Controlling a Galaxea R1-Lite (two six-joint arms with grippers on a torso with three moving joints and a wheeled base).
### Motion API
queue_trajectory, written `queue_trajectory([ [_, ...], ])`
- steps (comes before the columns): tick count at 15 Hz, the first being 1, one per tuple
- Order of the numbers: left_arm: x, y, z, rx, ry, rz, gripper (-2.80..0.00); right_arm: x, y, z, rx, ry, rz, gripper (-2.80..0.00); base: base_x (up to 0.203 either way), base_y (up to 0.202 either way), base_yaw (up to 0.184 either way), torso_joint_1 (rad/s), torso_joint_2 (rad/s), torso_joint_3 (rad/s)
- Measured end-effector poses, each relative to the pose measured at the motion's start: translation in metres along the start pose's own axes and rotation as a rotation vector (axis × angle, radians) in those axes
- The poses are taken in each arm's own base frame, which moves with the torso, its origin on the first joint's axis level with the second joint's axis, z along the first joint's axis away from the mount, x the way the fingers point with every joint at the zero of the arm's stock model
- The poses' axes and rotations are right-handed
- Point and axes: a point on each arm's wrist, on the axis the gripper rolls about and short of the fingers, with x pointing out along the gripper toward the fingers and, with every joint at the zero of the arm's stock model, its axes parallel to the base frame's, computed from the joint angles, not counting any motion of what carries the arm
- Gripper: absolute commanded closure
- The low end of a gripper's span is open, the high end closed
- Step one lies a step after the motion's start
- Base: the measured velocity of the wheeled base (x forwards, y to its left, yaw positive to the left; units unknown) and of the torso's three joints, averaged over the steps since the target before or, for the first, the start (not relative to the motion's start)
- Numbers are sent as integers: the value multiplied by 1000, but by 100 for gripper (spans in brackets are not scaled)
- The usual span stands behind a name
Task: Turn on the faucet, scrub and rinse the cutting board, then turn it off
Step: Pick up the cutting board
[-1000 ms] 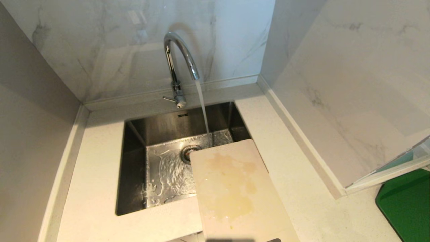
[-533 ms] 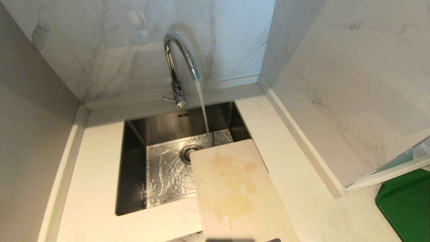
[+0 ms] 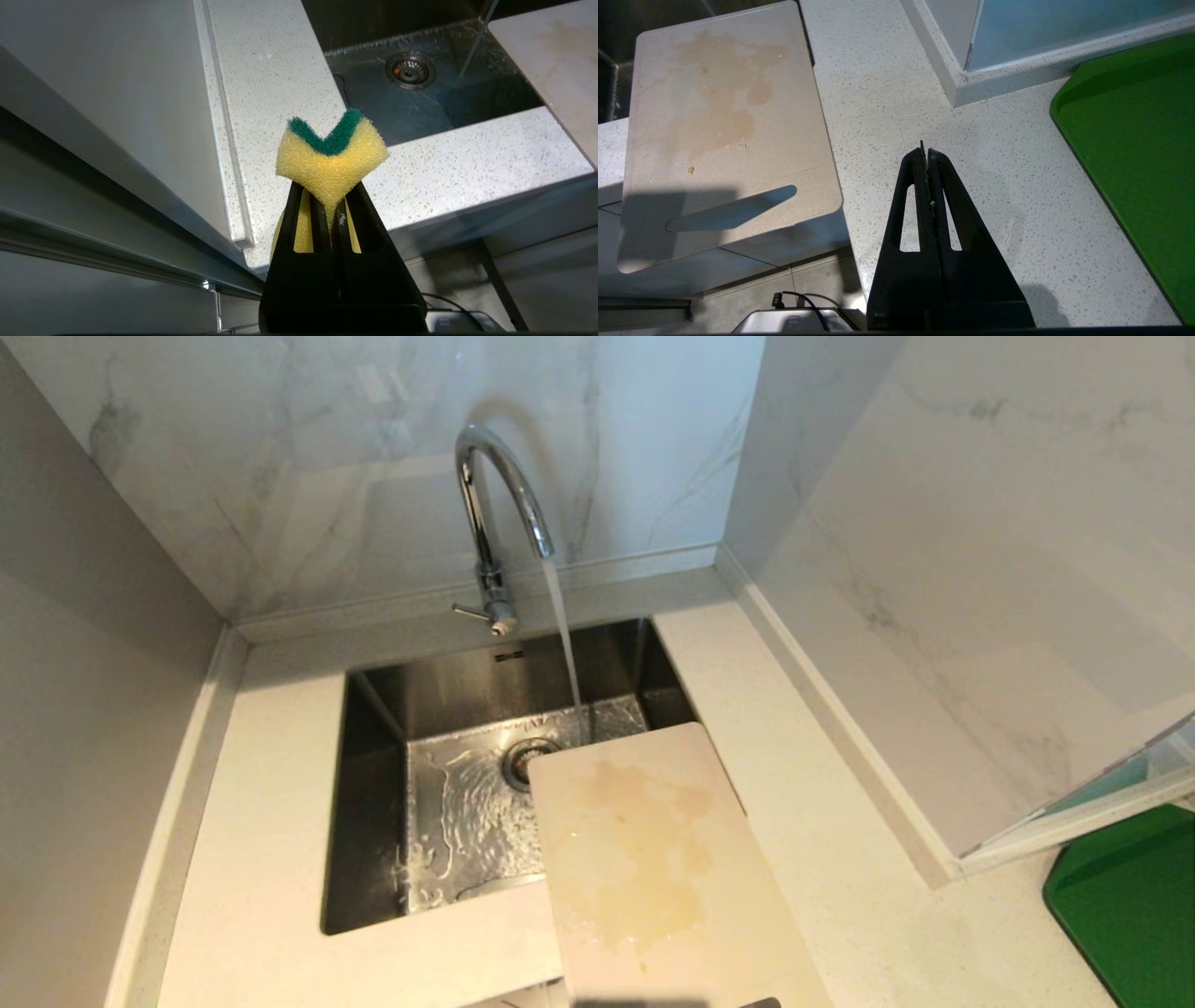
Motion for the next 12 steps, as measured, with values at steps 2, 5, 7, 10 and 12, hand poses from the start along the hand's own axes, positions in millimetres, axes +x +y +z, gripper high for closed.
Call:
queue_trajectory([
  [2, -1, 0, -1, -9, -17, 0, 0, 0, 0, 0, 0, 0, 1, 0, 0, 0, 0, 0, 0, 0],
  [5, -2, 0, -1, -11, -27, 0, 0, 0, 0, 0, 0, 0, 0, 0, 0, 0, 0, 0, 0, 0],
  [7, -2, 0, -1, -11, -29, 0, 0, 0, 0, 0, 0, 0, 0, 0, 0, 0, 0, 0, 0, 0],
  [10, -2, 0, -1, -11, -29, 1, 0, 0, 0, 0, 0, 0, 0, 0, 0, 0, 0, 0, 0, 0],
  [12, -2, 0, -1, -11, -30, 0, 0, 0, 0, 0, 0, 0, 1, 0, 0, 0, 0, 0, 0, 0],
])
